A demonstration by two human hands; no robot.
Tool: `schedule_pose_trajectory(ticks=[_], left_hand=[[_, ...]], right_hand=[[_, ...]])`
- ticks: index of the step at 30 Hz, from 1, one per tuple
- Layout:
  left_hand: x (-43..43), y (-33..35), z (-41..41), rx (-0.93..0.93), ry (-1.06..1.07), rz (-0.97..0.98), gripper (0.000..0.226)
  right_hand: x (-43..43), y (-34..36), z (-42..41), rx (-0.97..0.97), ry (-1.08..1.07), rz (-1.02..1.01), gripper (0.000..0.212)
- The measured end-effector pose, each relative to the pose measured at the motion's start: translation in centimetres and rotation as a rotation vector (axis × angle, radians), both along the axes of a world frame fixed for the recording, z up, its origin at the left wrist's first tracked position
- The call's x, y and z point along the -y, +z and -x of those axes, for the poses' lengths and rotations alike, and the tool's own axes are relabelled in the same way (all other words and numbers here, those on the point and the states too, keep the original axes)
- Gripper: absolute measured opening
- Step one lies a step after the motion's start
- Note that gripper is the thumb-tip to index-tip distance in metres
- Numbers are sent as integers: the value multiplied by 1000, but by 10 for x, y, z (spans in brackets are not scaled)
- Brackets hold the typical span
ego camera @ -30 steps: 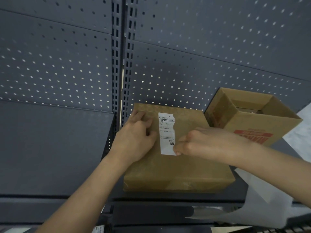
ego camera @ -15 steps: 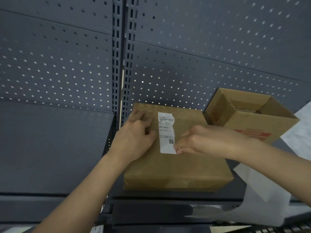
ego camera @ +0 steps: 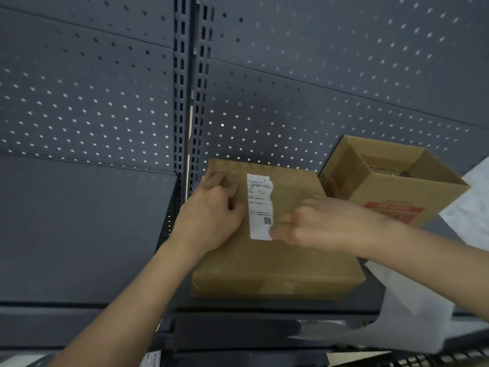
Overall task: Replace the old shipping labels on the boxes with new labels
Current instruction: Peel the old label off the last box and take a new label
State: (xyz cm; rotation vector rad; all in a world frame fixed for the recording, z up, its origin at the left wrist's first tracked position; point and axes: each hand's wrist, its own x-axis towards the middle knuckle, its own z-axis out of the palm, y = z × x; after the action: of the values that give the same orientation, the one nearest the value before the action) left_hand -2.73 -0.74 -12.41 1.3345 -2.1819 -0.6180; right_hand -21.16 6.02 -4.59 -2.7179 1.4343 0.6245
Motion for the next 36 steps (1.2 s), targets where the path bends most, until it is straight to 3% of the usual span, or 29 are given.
schedule_pose_trajectory(ticks=[4, 8, 13, 18, 29, 36], left_hand=[[-1, 1, -1, -17, -6, -7, 39], [-1, 2, -2, -34, -12, -4, 40], [-1, 2, -2, -36, -12, -7, 39], [1, 1, -3, -33, -20, -25, 44], [3, -1, -2, -18, -41, 27, 40], [6, -4, -3, 3, -60, 10, 46]], right_hand=[[0, -4, 4, 15, 70, 99, 11], [1, 2, 14, 246, -41, -18, 27], [1, -2, 11, 245, 4, 21, 24], [-1, -10, 14, 147, 155, 153, 37], [2, -22, 6, 388, -156, 166, 14], [4, -25, 1, 454, -195, 187, 11]])
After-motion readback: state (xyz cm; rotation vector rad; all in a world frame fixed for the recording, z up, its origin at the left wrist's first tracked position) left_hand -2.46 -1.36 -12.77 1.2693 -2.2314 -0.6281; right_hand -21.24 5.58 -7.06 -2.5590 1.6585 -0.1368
